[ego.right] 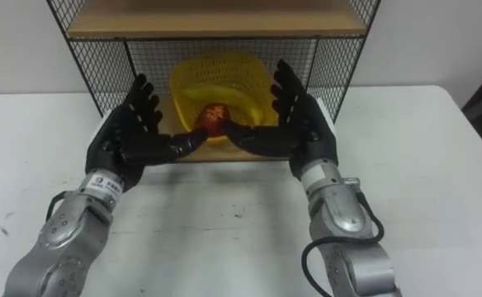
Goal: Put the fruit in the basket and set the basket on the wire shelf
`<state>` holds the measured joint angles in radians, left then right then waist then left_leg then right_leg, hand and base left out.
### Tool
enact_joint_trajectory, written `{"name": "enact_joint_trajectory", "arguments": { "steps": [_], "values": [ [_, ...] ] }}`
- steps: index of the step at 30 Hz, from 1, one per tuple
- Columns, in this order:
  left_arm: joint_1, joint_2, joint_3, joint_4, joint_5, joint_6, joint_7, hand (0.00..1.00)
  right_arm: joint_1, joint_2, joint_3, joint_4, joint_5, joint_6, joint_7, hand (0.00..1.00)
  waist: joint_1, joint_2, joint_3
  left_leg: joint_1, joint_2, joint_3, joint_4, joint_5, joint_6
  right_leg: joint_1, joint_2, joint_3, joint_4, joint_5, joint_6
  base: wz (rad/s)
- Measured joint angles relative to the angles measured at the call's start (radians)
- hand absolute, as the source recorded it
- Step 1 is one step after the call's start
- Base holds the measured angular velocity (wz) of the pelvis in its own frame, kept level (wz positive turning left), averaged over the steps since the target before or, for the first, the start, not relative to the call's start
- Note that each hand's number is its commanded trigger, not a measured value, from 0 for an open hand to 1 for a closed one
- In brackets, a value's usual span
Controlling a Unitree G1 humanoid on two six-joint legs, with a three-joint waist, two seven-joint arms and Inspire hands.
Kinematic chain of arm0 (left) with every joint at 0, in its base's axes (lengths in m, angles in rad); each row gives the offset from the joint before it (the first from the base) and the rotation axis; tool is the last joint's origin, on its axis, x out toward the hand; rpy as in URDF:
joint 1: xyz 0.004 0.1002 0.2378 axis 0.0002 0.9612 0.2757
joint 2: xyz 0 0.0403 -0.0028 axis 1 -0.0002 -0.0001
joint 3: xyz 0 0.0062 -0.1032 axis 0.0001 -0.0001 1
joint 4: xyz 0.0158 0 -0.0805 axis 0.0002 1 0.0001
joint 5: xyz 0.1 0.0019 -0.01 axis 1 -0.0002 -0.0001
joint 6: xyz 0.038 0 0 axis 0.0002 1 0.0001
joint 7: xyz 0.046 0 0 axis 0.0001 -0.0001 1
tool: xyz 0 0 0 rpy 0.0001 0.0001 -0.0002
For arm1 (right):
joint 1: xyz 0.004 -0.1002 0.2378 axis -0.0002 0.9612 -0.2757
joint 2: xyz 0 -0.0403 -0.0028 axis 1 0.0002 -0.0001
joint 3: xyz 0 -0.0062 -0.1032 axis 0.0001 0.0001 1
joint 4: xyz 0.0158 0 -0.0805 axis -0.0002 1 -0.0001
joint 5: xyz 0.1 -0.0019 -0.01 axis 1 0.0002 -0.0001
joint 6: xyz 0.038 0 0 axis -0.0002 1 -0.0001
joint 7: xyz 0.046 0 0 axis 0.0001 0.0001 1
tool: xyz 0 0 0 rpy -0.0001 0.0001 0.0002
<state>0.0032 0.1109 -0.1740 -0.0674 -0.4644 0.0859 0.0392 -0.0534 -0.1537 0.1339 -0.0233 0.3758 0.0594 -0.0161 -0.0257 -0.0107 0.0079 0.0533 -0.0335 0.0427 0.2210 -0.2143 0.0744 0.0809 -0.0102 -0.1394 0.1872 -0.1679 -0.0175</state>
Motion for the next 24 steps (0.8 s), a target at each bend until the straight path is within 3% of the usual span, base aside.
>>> {"name": "enact_joint_trajectory", "arguments": {
  "steps": [4, 8, 11, 14, 18, 19, 24],
  "values": [
    [0.108, 0.027, 0.000, -0.071, -0.005, -0.047, -0.052, 0.00, 0.117, 0.002, 0.001, -0.060, -0.003, -0.050, 0.020, 0.00, 0.003, 0.001, -0.0014, -0.001, 0.000, 0.001, -0.007, 0.000, 0.000, -0.001, 0.001, 0.000, 0.000, 0.000, 0.000, 0.00],
    [0.210, 0.023, 0.013, -0.107, -0.002, -0.091, -0.080, 0.00, 0.239, 0.005, -0.003, -0.112, -0.033, -0.075, 0.051, 0.00, 0.002, 0.005, -0.0069, -0.002, 0.000, 0.002, -0.006, 0.000, 0.000, -0.002, 0.006, 0.001, 0.001, 0.000, 0.000, 0.00],
    [0.282, 0.023, 0.024, -0.134, -0.002, -0.136, -0.092, 0.00, 0.305, 0.002, -0.014, -0.124, -0.035, -0.129, 0.066, 0.00, 0.004, 0.005, -0.0097, 0.000, 0.001, 0.003, -0.008, 0.000, 0.000, -0.001, 0.007, 0.005, 0.001, 0.000, 0.000, 0.00],
    [0.319, 0.024, 0.059, -0.155, -0.006, -0.166, -0.091, 0.00, 0.349, 0.000, -0.053, -0.161, -0.040, -0.145, 0.062, 0.00, 0.006, 0.005, -0.0098, -0.001, 0.001, 0.001, -0.008, 0.000, 0.000, -0.001, 0.010, 0.012, 0.001, 0.000, -0.001, 0.00],
    [0.344, 0.023, 0.118, -0.199, 0.005, -0.260, -0.070, 0.00, 0.395, -0.003, -0.091, -0.233, -0.073, -0.231, 0.051, 0.00, 0.013, 0.005, -0.0116, 0.002, 0.001, 0.001, -0.009, 0.000, -0.001, 0.000, 0.011, 0.009, 0.001, 0.000, -0.001, 0.00],
    [0.345, 0.023, 0.129, -0.205, 0.006, -0.263, -0.065, 0.00, 0.395, -0.003, -0.096, -0.236, -0.076, -0.240, 0.048, 0.00, 0.015, 0.005, -0.0120, 0.004, 0.002, 0.002, -0.009, 0.000, -0.001, 0.001, 0.012, 0.010, 0.001, 0.000, -0.001, -0.03],
    [0.356, 0.015, 0.228, -0.281, 0.131, -0.324, 0.078, 0.00, 0.426, 0.001, -0.171, -0.242, -0.166, -0.292, -0.042, 0.00, 0.034, 0.003, -0.0132, 0.008, 0.001, 0.002, -0.013, 0.000, -0.001, 0.004, 0.011, 0.009, 0.000, 0.001, -0.001, 0.00]
  ]
}}
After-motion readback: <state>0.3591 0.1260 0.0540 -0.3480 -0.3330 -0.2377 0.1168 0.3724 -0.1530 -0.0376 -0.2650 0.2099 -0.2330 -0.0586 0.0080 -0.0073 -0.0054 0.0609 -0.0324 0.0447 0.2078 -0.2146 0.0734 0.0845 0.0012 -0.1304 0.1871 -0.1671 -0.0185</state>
